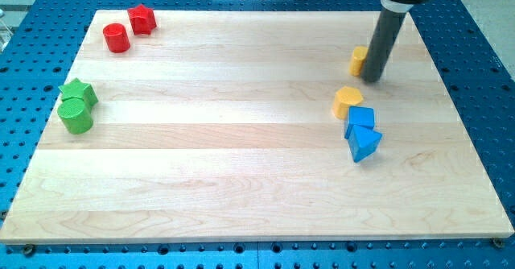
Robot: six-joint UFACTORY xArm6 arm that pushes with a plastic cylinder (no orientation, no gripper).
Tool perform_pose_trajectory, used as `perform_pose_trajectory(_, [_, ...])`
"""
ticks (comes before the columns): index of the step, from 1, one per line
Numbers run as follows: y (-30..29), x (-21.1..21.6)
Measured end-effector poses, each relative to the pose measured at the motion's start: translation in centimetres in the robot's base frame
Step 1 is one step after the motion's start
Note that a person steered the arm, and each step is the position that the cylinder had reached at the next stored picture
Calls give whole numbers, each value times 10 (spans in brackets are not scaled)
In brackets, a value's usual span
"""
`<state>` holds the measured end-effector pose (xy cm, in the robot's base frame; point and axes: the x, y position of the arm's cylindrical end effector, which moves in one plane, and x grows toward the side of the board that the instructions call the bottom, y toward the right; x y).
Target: Move the heart into the red star
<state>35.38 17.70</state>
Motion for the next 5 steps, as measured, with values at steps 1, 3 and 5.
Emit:
perform_pose_trajectory(1, [-23,-15])
perform_pose_trajectory(3, [46,-21])
perform_pose_trajectory(5, [-130,-47])
